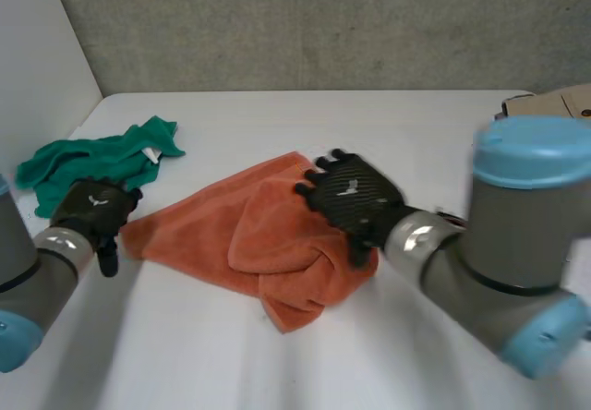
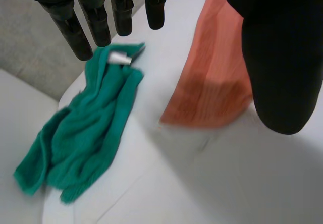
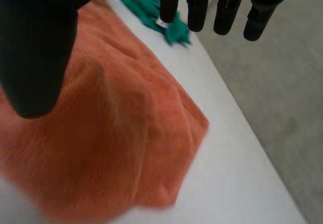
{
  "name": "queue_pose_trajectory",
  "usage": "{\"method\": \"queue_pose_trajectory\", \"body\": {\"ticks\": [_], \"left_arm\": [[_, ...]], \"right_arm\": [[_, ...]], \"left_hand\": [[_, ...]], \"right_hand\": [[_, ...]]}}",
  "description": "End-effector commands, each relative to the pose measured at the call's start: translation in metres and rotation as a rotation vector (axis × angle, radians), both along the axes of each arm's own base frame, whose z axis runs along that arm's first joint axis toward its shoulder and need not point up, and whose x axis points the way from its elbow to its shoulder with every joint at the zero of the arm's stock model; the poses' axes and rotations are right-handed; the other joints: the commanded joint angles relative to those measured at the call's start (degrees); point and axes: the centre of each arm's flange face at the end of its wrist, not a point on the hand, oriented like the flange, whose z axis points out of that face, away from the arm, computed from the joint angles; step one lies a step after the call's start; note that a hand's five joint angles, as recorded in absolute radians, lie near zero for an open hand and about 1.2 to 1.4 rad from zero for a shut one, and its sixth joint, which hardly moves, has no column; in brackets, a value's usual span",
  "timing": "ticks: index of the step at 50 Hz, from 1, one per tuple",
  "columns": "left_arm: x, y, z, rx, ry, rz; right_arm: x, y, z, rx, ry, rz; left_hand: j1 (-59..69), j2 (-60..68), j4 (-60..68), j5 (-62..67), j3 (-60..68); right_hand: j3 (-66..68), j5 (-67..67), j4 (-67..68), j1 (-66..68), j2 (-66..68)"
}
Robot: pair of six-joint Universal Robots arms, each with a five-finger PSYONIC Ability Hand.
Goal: Fold the laundry.
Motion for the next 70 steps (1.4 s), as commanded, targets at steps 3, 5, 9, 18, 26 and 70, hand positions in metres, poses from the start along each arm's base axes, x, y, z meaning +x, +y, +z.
{"method": "queue_pose_trajectory", "body": {"ticks": [3, 5, 9, 18, 26, 70], "left_arm": [[0.009, -0.017, -0.025, 0.007, 0.094, -0.155], [0.005, -0.018, -0.031, 0.026, 0.115, -0.203], [0.003, -0.026, -0.038, 0.037, 0.125, -0.23], [0.001, -0.042, -0.05, 0.046, 0.13, -0.241], [-0.009, -0.044, -0.045, 0.015, 0.124, -0.265], [-0.072, -0.038, 0.059, -0.338, 0.199, -0.305]], "right_arm": [[0.069, -0.002, -0.023, -0.074, 0.082, 0.167], [0.079, -0.009, -0.035, -0.065, 0.088, 0.172], [0.093, -0.012, -0.055, -0.051, 0.102, 0.192], [0.109, -0.016, -0.09, -0.035, 0.121, 0.204], [0.108, -0.032, -0.034, -0.111, -0.037, 0.045], [-0.118, -0.115, 0.035, -0.16, -0.095, -0.514]], "left_hand": [[4.9, 3.6, 4.0, 3.0, 3.6], [7.4, 6.2, 6.5, 5.5, 6.1], [11.2, 10.0, 10.4, 9.4, 9.9], [21.7, 20.5, 20.9, 19.9, 20.4], [69.1, 67.9, 68.3, 67.3, 67.8], [69.1, 67.9, 68.3, 67.3, 67.8]], "right_hand": [[3.1, 2.3, 3.1, 2.1, 3.0], [5.0, 4.2, 5.0, 4.0, 4.8], [9.5, 8.7, 9.5, 8.5, 9.4], [24.1, 23.3, 24.1, 23.1, 24.0], [68.0, 67.2, 68.0, 67.0, 67.9], [68.0, 67.2, 68.0, 67.0, 67.9]]}}
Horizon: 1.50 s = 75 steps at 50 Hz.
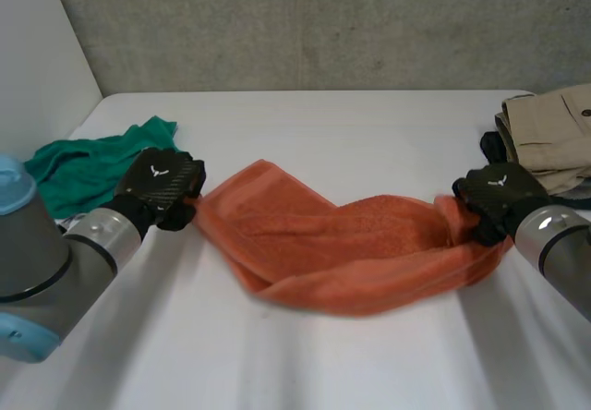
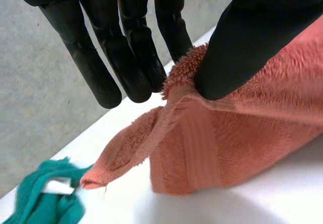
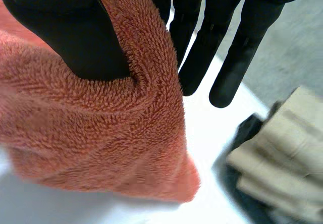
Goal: Fold the laundry.
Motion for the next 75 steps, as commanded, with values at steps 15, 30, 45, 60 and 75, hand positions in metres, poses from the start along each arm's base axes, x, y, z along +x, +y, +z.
{"method": "queue_pose_trajectory", "body": {"ticks": [15, 30, 45, 60, 75], "left_arm": [[-0.002, -0.099, 0.219, -0.841, 0.447, 0.244], [0.004, -0.035, 0.014, -0.064, 0.077, 0.251], [0.005, 0.007, 0.021, -0.072, 0.034, 0.181], [0.004, 0.011, 0.028, -0.091, 0.043, 0.17], [0.002, 0.008, 0.037, -0.119, 0.056, 0.162]], "right_arm": [[0.007, -0.096, 0.158, -0.866, -0.721, 0.006], [-0.001, -0.062, -0.027, 0.07, -0.46, -0.079], [-0.049, -0.055, -0.006, -0.006, -0.056, -0.155], [0.025, -0.006, 0.029, -0.134, 0.169, 0.138], [0.079, -0.053, -0.009, 0.163, -0.061, 0.114]], "left_hand": [[13.3, 11.5, 11.3, 14.8, 11.8], [13.3, 11.5, 11.3, 14.8, 11.8], [13.3, 11.5, 11.3, 14.8, 11.8], [13.3, 11.5, 11.3, 14.8, 11.8], [13.3, 11.5, 11.3, 14.8, 11.8]], "right_hand": [[12.5, 15.9, 11.4, 18.2, 13.9], [12.5, 15.9, 11.4, 18.2, 13.9], [-57.5, -54.1, -58.6, -51.8, -56.1], [-51.2, -47.8, -52.3, -45.5, -49.8], [-42.8, -39.4, -43.9, -37.1, -41.4]]}}
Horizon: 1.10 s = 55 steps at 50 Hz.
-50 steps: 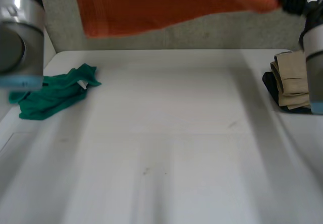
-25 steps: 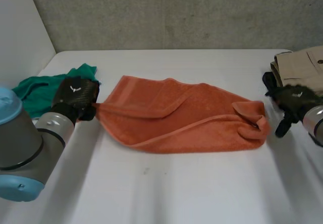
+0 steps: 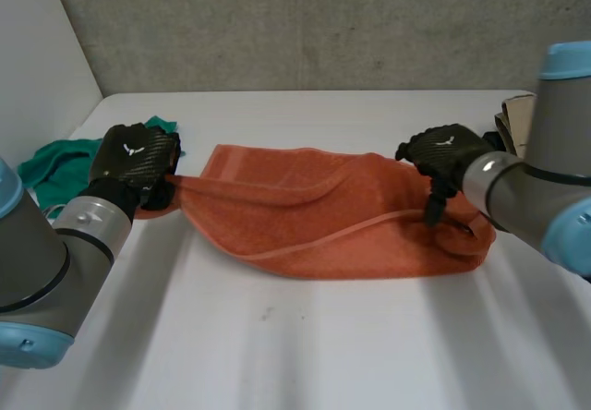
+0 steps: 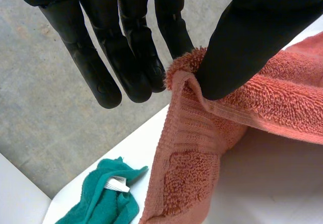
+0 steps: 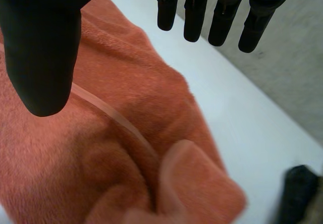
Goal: Fold the laundry.
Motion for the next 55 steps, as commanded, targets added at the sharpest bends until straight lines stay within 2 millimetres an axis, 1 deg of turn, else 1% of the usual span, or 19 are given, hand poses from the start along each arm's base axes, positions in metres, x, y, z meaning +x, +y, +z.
{"method": "queue_pose_trajectory", "body": {"ticks": [1, 7, 11, 13, 14, 15, 17, 21, 25, 26, 29, 34, 38, 41, 46, 48, 52, 53, 55], "left_arm": [[-0.002, -0.003, 0.006, -0.02, 0.007, -0.014], [-0.003, -0.005, 0.009, -0.032, 0.011, -0.04], [-0.003, -0.008, 0.012, -0.04, 0.015, -0.039], [-0.003, -0.01, 0.014, -0.045, 0.018, -0.037], [-0.003, -0.011, 0.014, -0.048, 0.019, -0.036], [-0.003, -0.011, 0.016, -0.053, 0.02, -0.036], [-0.003, -0.012, 0.018, -0.058, 0.023, -0.036], [-0.004, -0.013, 0.026, -0.082, 0.03, -0.037], [-0.002, -0.01, 0.052, -0.153, 0.048, -0.033], [-0.001, -0.01, 0.059, -0.17, 0.055, -0.031], [0.002, -0.006, 0.083, -0.23, 0.07, -0.027], [0.009, 0.014, 0.122, -0.251, 0.075, -0.025], [0.012, 0.025, 0.131, -0.163, 0.047, -0.025], [0.014, 0.029, 0.127, -0.079, 0.022, -0.022], [0.012, 0.023, 0.085, 0.151, -0.056, -0.023], [0.011, 0.018, 0.072, 0.191, -0.08, -0.024], [0.004, -0.002, 0.036, 0.249, -0.153, -0.034], [0.0, -0.014, 0.026, 0.236, -0.165, -0.039], [-0.01, -0.027, 0.023, 0.177, -0.162, -0.054]], "right_arm": [[0.015, -0.028, -0.039, 0.085, -0.014, 0.019], [0.018, -0.041, -0.072, 0.119, 0.023, 0.018], [0.018, -0.042, -0.084, 0.119, 0.052, 0.035], [0.018, -0.042, -0.087, 0.119, 0.065, 0.038], [0.018, -0.043, -0.087, 0.117, 0.07, 0.037], [0.018, -0.042, -0.086, 0.114, 0.074, 0.034], [0.018, -0.042, -0.081, 0.099, 0.08, 0.027], [0.009, -0.041, -0.056, 0.04, 0.065, -0.017], [0.002, -0.019, 0.0, -0.104, 0.02, -0.007], [-0.002, -0.004, 0.035, -0.186, 0.004, 0.0], [-0.016, 0.022, 0.075, -0.284, 0.047, 0.011], [-0.041, 0.047, 0.097, -0.319, 0.202, 0.015], [-0.058, 0.074, 0.112, -0.32, 0.282, 0.023], [-0.062, 0.089, 0.103, -0.253, 0.316, 0.048], [-0.064, 0.093, 0.068, -0.117, 0.353, 0.075], [-0.062, 0.083, 0.042, -0.031, 0.374, 0.089], [-0.053, 0.059, 0.01, -0.006, 0.362, 0.085], [-0.051, 0.052, 0.006, -0.022, 0.352, 0.075], [-0.047, 0.036, 0.004, -0.079, 0.318, 0.044]], "left_hand": [[13.3, 11.3, 11.1, 14.8, 11.5], [13.3, 11.3, 11.1, 14.8, 11.5], [13.3, 11.3, 11.1, 14.8, 11.5], [13.3, 11.3, 11.1, 14.8, 11.5], [13.3, 11.3, 11.1, 14.8, 11.5], [13.3, 11.3, 11.1, 14.8, 11.5], [13.3, 11.3, 11.1, 14.8, 11.5], [13.3, 11.3, 11.1, 14.8, 11.5], [13.3, 11.3, 11.1, 14.8, 11.5], [13.3, 11.3, 11.1, 14.8, 11.5], [13.3, 11.3, 11.1, 14.8, 11.5], [13.3, 11.3, 11.1, 14.8, 11.5], [13.3, 11.3, 11.1, 14.8, 11.5], [13.3, 11.3, 11.1, 14.8, 11.5], [13.3, 11.3, 11.1, 14.8, 11.5], [13.3, 11.3, 11.1, 14.8, 11.5], [13.3, 11.3, 11.1, 14.8, 11.5], [13.3, 11.3, 11.1, 14.8, 11.5], [13.3, 11.3, 11.1, 14.8, 11.5]], "right_hand": [[7.1, 6.3, 7.1, 7.5, 7.4], [15.2, 14.4, 15.1, 15.6, 15.5], [25.1, 24.3, 25.0, 25.5, 25.4], [37.0, 36.2, 36.9, 37.4, 37.3], [53.4, 52.6, 53.3, 53.8, 53.7], [61.6, 60.9, 61.6, 62.0, 62.0], [61.7, 60.9, 61.7, 62.1, 62.0], [61.7, 60.9, 61.7, 62.1, 62.0], [61.7, 60.9, 61.7, 62.1, 62.0], [61.7, 60.9, 61.7, 62.1, 62.0], [61.7, 60.9, 61.7, 62.1, 62.0], [61.7, 60.9, 61.7, 62.1, 62.0], [61.7, 60.9, 61.7, 62.1, 62.0], [61.7, 60.9, 61.7, 62.1, 62.0], [61.7, 60.9, 61.7, 62.1, 62.0], [61.7, 60.9, 61.7, 62.1, 62.0], [61.7, 60.9, 61.7, 62.1, 62.0], [61.7, 60.9, 61.7, 62.1, 62.0], [61.7, 60.9, 61.7, 62.1, 62.0]]}}
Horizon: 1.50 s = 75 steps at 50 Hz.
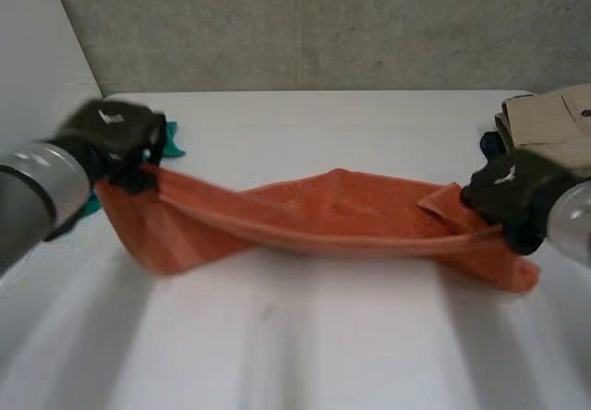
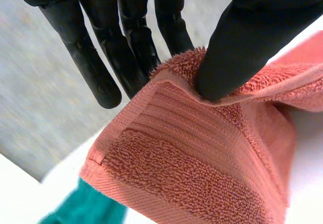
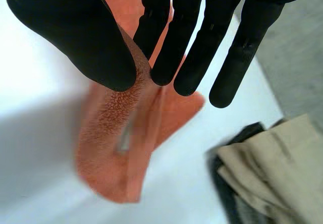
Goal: Fold the laundry.
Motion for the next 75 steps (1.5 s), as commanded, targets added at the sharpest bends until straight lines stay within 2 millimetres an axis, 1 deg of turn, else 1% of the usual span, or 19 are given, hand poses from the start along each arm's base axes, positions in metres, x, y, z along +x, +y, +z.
{"method": "queue_pose_trajectory", "body": {"ticks": [1, 4, 8, 9, 10, 14, 17, 22, 26, 30, 31, 37, 43, 48, 50, 51, 52, 62, 75], "left_arm": [[-0.023, -0.049, -0.041, -0.058, -0.05, -0.036], [-0.037, -0.083, -0.016, -0.259, 0.024, -0.033], [-0.049, -0.115, 0.051, -0.62, 0.157, -0.024], [-0.049, -0.119, 0.067, -0.694, 0.192, -0.019], [-0.051, -0.121, 0.093, -0.82, 0.268, -0.023], [-0.048, -0.119, 0.135, -1.026, 0.442, -0.044], [-0.046, -0.116, 0.149, -1.074, 0.49, -0.05], [-0.04, -0.119, 0.123, -0.92, 0.449, 0.012], [-0.034, -0.116, 0.081, -0.723, 0.379, 0.061], [-0.03, -0.102, 0.031, -0.52, 0.297, 0.073], [-0.029, -0.098, 0.021, -0.484, 0.282, 0.072], [-0.021, -0.061, -0.053, -0.241, 0.167, 0.071], [-0.01, -0.029, -0.095, -0.126, 0.026, 0.057], [-0.003, -0.008, -0.106, -0.112, -0.087, 0.032], [-0.002, -0.004, -0.105, -0.121, -0.101, 0.027], [-0.002, -0.004, -0.103, -0.129, -0.104, 0.026], [-0.001, -0.004, -0.099, -0.143, -0.103, 0.029], [-0.002, -0.004, -0.085, -0.186, -0.086, 0.028], [-0.003, -0.003, -0.083, -0.193, -0.081, 0.025]], "right_arm": [[0.017, -0.063, -0.036, -0.101, -0.102, -0.064], [0.023, -0.091, -0.024, -0.219, -0.188, -0.114], [0.029, -0.129, 0.028, -0.477, -0.382, -0.183], [0.029, -0.139, 0.052, -0.587, -0.471, -0.19], [0.031, -0.142, 0.062, -0.635, -0.513, -0.187], [0.034, -0.145, 0.103, -0.855, -0.693, -0.141], [0.031, -0.131, 0.135, -0.998, -0.762, -0.104], [0.027, -0.118, 0.13, -0.998, -0.757, -0.091], [0.025, -0.117, 0.097, -0.899, -0.708, -0.103], [0.024, -0.107, 0.044, -0.699, -0.62, -0.11], [0.024, -0.1, 0.02, -0.6, -0.584, -0.107], [0.021, -0.063, -0.056, -0.276, -0.478, -0.101], [0.012, -0.023, -0.122, 0.015, -0.318, -0.126], [0.007, -0.015, -0.124, 0.069, -0.253, -0.12], [0.007, -0.017, -0.12, 0.052, -0.247, -0.117], [0.007, -0.02, -0.111, 0.017, -0.253, -0.113], [0.008, -0.022, -0.105, -0.003, -0.257, -0.109], [0.026, -0.057, -0.05, -0.218, -0.239, 0.018], [0.043, -0.099, -0.116, -0.103, 0.094, 0.237]], "left_hand": [[13.3, 11.3, 11.1, 14.8, 11.5], [13.3, 11.3, 11.1, 14.8, 11.5], [13.3, 11.3, 11.1, 14.8, 11.5], [13.3, 11.3, 11.1, 14.8, 11.5], [13.3, 11.3, 11.1, 14.8, 11.5], [13.3, 11.3, 11.1, 14.8, 11.5], [13.3, 11.3, 11.1, 14.8, 11.5], [13.3, 11.3, 11.1, 14.8, 11.5], [13.3, 11.3, 11.1, 14.8, 11.5], [13.3, 11.3, 11.1, 14.8, 11.5], [13.3, 11.3, 11.1, 14.8, 11.5], [13.3, 11.3, 11.1, 14.8, 11.5], [13.3, 11.3, 11.1, 14.8, 11.5], [13.3, 11.3, 11.1, 14.8, 11.5], [13.3, 11.3, 11.1, 14.8, 11.5], [13.3, 11.3, 11.1, 14.8, 11.5], [13.3, 11.3, 11.1, 14.8, 11.5], [13.3, 11.3, 11.1, 14.8, 11.5], [13.3, 11.3, 11.1, 14.8, 11.5]], "right_hand": [[12.0, 13.3, 11.4, 15.4, 12.4], [12.0, 13.3, 11.4, 15.4, 12.4], [12.0, 13.3, 11.4, 15.4, 12.4], [12.0, 13.3, 11.4, 15.4, 12.4], [12.0, 13.3, 11.4, 15.4, 12.4], [12.0, 13.3, 11.4, 15.4, 12.4], [12.0, 13.3, 11.4, 15.4, 12.4], [12.0, 13.3, 11.4, 15.4, 12.4], [12.0, 13.3, 11.4, 15.4, 12.4], [12.0, 13.3, 11.4, 15.4, 12.4], [12.0, 13.3, 11.4, 15.4, 12.4], [12.0, 13.3, 11.4, 15.4, 12.4], [12.0, 13.3, 11.4, 15.4, 12.4], [11.3, 12.6, 10.6, 14.6, 11.6], [-23.4, -22.1, -24.0, -20.0, -23.0], [-53.0, -51.7, -53.7, -49.7, -52.7], [-57.8, -56.5, -58.5, -54.5, -57.5], [-56.0, -54.7, -56.7, -52.7, -55.7], [-46.3, -45.0, -46.9, -43.0, -45.9]]}}
